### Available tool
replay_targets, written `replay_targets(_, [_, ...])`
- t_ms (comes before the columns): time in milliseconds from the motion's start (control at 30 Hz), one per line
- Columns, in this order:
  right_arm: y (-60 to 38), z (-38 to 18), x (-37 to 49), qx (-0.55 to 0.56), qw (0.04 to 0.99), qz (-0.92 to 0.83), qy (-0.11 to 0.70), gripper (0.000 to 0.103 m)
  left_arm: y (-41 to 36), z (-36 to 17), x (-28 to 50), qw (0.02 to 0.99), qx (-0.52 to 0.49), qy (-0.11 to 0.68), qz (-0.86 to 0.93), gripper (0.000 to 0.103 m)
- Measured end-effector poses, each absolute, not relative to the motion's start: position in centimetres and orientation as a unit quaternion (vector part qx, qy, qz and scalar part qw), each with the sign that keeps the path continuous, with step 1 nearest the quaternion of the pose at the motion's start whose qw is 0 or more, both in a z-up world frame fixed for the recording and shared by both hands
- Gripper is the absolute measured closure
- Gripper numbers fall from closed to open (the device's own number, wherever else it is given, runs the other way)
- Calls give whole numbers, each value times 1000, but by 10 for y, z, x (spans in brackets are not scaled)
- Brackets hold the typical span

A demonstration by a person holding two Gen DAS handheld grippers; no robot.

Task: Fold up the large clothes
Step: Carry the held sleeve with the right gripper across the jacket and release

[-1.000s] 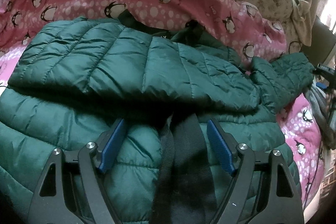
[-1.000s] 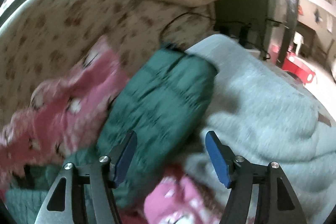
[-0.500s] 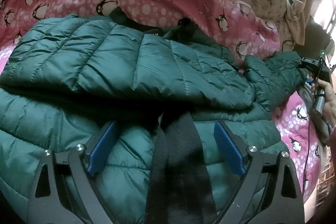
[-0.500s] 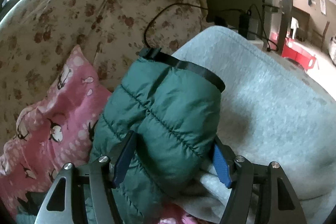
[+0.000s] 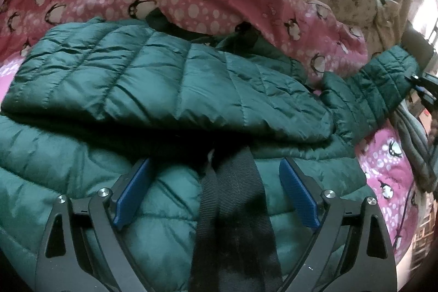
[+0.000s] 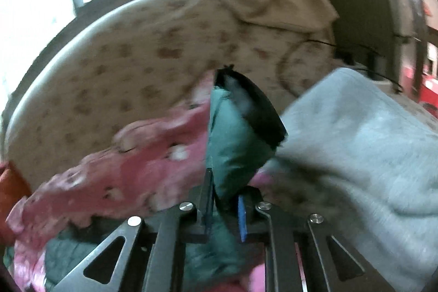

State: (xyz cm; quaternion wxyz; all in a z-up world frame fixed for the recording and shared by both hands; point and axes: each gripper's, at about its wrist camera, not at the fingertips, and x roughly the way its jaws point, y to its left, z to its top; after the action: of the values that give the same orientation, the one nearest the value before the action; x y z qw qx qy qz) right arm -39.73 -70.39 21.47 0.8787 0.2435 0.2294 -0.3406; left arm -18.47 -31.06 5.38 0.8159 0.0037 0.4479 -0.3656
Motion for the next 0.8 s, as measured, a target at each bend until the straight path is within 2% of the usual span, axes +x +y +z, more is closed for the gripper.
replay_targets(367, [-605, 200, -345, 224, 898, -251, 282, 93, -259, 104, -182, 852, 47, 417, -312, 10])
replay_targets(800, [-502, 168, -278, 218, 895, -145, 362, 93, -215, 103, -152, 857, 16, 435, -274, 10])
